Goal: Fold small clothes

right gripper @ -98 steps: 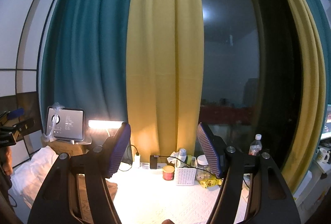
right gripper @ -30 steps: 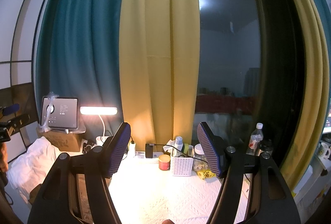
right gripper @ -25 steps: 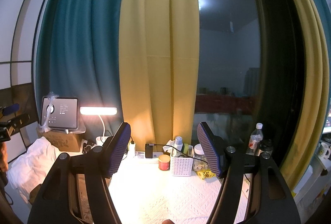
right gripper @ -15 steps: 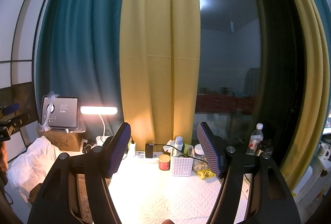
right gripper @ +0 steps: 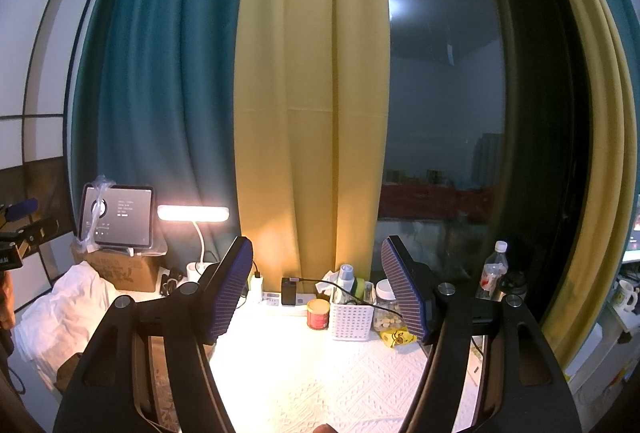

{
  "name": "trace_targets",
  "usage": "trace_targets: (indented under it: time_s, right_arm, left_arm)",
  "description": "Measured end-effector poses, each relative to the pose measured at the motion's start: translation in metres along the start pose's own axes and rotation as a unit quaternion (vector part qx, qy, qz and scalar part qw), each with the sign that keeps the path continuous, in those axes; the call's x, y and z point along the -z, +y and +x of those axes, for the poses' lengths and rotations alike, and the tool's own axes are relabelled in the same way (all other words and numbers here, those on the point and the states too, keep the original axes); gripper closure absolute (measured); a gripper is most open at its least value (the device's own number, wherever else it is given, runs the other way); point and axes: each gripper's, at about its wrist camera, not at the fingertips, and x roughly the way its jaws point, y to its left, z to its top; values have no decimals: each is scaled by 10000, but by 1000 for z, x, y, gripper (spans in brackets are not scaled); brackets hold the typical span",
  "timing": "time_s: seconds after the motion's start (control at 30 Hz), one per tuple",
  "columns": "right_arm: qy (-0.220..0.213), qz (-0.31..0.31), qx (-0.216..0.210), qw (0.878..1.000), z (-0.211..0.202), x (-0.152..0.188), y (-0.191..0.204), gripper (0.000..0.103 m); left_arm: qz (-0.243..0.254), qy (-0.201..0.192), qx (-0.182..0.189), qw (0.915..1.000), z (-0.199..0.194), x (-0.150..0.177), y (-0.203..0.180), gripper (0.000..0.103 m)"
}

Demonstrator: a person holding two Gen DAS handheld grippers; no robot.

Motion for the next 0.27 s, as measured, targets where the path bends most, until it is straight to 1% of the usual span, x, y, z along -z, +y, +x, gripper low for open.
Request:
trace_targets:
  time_s: [0.17, 0.27]
  right_arm:
    - [-1, 1, 1, 10000, 0, 0, 0, 33]
    - [0, -4, 2, 10000, 0, 0, 0, 33]
  left_arm:
    - [-23, 3, 18, 10000, -3, 1, 1, 2]
    - [75, -65, 34, 9999, -4, 1, 0, 2]
